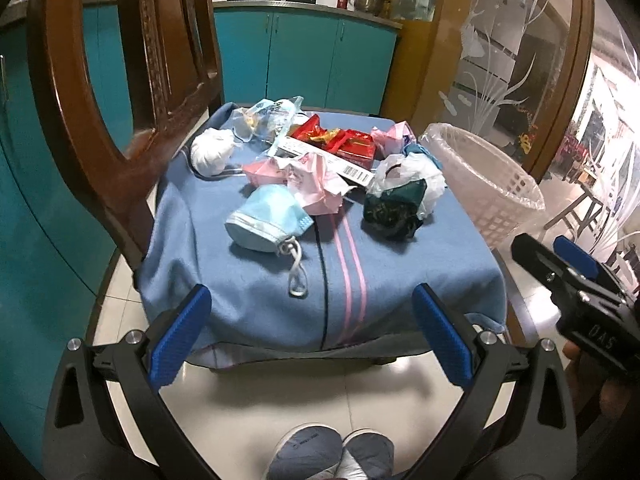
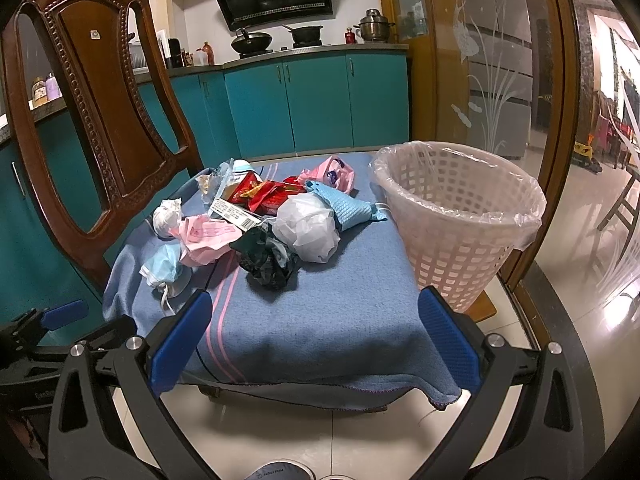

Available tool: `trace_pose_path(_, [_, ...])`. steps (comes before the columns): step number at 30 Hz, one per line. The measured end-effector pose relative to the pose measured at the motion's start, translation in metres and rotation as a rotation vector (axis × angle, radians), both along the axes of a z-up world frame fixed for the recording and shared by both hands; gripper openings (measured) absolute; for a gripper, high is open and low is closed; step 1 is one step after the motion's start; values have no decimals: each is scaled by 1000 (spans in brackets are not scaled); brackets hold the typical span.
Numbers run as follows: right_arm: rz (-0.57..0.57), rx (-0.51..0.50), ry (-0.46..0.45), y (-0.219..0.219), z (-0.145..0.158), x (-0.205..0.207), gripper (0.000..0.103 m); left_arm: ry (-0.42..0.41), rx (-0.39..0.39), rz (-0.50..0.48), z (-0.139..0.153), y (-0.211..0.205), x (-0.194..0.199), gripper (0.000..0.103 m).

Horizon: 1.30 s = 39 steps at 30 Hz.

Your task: Collect trash

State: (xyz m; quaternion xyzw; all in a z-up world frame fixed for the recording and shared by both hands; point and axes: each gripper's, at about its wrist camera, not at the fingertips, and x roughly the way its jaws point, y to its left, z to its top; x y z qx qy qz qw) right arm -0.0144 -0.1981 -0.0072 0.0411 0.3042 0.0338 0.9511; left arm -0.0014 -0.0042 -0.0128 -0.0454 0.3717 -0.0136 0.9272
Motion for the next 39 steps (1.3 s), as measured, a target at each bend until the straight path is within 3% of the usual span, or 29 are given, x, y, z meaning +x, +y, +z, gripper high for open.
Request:
trace_pose_path(3, [-4,10,4,-3,-1,1,100,-19,36,-27,2,-7,-3,100])
trace_pose_path(6, [-2,15,9,-2,0,3,101,-32,-55,-88,5,-1,-5,100])
trace_pose_path(12, [0,18,7,-4,2,2,101,-140,-41,8,5,16,-6,100])
trace_pose_path(14, [2,20,8,-4,1,3,100,-169,-24,-17,1,13,-7,100])
trace_pose_path(16, [5,23,11,-3,1,3,100,-144,-18,-82,-2,8,-5,100])
trace_pose_path(18, [10,22,13,-2,1,4,101,-50,-22,-115,-12,3,3,100])
trace_pose_path(20, [16,22,14,-1,1,4,100,-12,-22,-93,-16,4,7,100])
trace_pose_path(24, [23,23,18,0,1,6,100,27,103,-31,-17,5,21,100])
trace_pose_path(26, [24,22,22,0,1,7,100,55,81,-31,-20,9,30,100])
trace_pose_path(29, [29,12,31,3,-1,8,100,26,48,-30,-16,16,42,100])
trace_pose_path(32, [32,7,36,5,-2,10,100,15,72,-25,-15,14,57,100])
trace_pose_path(35, [32,2,43,5,-4,11,100,54,105,-36,-25,10,77,99])
trace_pose_path(37, [34,-4,49,6,-6,12,100,83,128,-41,-35,7,91,95])
trace_pose_path(39, [35,-7,53,8,-7,13,100,116,128,-51,-43,6,102,78])
